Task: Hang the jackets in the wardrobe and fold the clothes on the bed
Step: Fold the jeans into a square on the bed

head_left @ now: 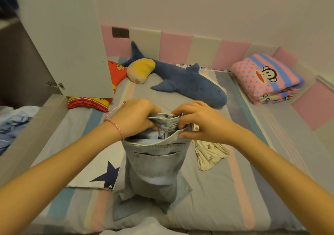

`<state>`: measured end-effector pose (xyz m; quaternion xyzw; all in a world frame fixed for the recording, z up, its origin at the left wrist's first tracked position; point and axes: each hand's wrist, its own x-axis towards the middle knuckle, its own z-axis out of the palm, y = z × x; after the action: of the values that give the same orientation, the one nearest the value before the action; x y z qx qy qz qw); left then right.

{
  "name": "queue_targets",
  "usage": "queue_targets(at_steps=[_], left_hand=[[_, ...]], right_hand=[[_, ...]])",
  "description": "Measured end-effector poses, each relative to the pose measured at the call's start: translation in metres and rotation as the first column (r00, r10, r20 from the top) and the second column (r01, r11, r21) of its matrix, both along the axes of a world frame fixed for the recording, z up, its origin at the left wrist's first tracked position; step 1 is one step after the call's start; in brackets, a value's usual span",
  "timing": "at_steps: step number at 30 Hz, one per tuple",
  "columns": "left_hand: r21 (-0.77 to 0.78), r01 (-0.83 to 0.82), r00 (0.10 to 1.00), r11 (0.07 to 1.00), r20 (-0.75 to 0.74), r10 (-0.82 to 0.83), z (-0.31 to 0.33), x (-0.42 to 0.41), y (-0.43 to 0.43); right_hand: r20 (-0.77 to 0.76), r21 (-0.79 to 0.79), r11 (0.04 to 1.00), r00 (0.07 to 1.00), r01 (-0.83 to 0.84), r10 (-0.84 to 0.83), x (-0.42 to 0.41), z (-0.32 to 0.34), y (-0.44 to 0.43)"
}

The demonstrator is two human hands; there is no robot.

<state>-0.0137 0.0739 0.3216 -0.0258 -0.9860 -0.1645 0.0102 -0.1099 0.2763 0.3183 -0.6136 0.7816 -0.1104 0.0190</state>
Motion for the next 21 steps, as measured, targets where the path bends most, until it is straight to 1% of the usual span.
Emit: queue_targets(at_steps=[4, 6, 11, 13, 16, 18, 21], left_hand=[[0.062, -0.01, 1.0, 0.998, -0.005, 0.011, 0.01, 0.005, -0.005], [0.072, -0.011, 1.0, 0.997, -0.01, 0.012, 0.013, 0.005, -0.005], [0.052, -0.008, 1.0, 0.999, -0.014, 0.009, 0.015, 0.008, -0.002], [0.063, 0.0, 1.0, 0.998, -0.002, 0.0, 0.015, 0.009, -0.002], [0.073, 0.036, 0.999, 0.997, 0.015, -0.037, 0.017, 0.011, -0.001], [0.084, 0.055, 0.998, 0.995, 0.009, -0.056, 0.016, 0.011, 0.0], [0.107, 0.039, 0.999, 0.993, -0.012, -0.038, 0.019, 0.009, -0.003]], right_hand=[[-0.083, -0.081, 0.996, 0.996, -0.048, 0.041, 0.009, 0.001, -0.001], [-0.11, -0.078, 0.996, 0.993, -0.042, 0.033, 0.01, 0.001, -0.002], [-0.335, -0.081, 0.991, 0.939, -0.107, 0.074, 0.01, -0.004, -0.006], [-0.317, -0.081, 0.991, 0.945, -0.107, 0.077, 0.01, -0.004, -0.006], [-0.201, -0.1, 0.99, 0.976, -0.101, 0.08, 0.011, -0.002, -0.005], [-0.164, -0.151, 0.983, 0.984, -0.1, 0.075, 0.012, -0.005, -0.005], [-0.139, -0.258, 0.962, 0.988, -0.094, 0.059, 0.014, -0.01, -0.006]])
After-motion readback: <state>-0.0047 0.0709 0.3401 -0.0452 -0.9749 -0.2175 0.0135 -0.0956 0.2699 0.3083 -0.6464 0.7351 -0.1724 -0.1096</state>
